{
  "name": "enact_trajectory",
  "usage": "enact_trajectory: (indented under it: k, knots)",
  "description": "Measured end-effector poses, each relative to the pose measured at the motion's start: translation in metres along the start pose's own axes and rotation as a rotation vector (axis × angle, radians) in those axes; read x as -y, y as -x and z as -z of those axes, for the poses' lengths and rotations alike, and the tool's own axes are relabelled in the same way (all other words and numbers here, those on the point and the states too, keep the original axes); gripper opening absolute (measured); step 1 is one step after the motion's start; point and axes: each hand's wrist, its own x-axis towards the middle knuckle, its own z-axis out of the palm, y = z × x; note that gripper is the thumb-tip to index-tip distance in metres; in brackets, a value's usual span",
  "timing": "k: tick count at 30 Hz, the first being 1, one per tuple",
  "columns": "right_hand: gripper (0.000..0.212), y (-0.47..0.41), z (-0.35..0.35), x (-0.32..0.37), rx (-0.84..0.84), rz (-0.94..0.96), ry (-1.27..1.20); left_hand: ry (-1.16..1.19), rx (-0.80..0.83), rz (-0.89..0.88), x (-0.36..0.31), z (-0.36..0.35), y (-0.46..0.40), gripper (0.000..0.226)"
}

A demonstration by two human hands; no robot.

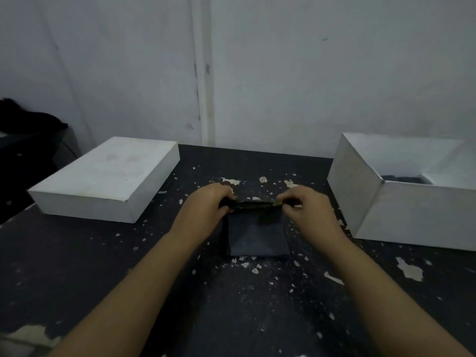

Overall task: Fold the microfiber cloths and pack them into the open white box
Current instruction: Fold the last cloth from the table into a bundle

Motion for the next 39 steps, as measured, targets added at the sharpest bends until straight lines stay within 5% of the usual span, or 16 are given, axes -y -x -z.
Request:
enact_trajectory:
  k: [15, 26, 32, 35, 39]
  knots:
    - [0.018, 0.066, -0.023, -0.035, 0.046, 0.227, 0.125, -0.017, 0.048, -0.072, -0.006, -0.02, 0.072, 0.029]
    - [0.017, 0.054, -0.019, -0.021, -0.034, 0.137, 0.152, 0.039, -0.002, -0.002, -0.024, -0.019, 0.052, 0.019]
    - [0.05, 0.026, -0.031, -0.014, 0.231, 0.111, 0.151, 0.114, 0.181, 0.031, -0.034, -0.043, 0.019, 0.04]
    - [0.062, 0.03, -0.04, -0.021, 0.408, 0.122, 0.255, -0.017, 0.369, 0.025, -0.025, -0.055, 0.026, 0.055]
    - [0.089, 0.041, -0.048, -0.034, 0.463, 0.107, 0.285, -0.127, 0.412, 0.01, -0.014, -0.063, 0.037, 0.061]
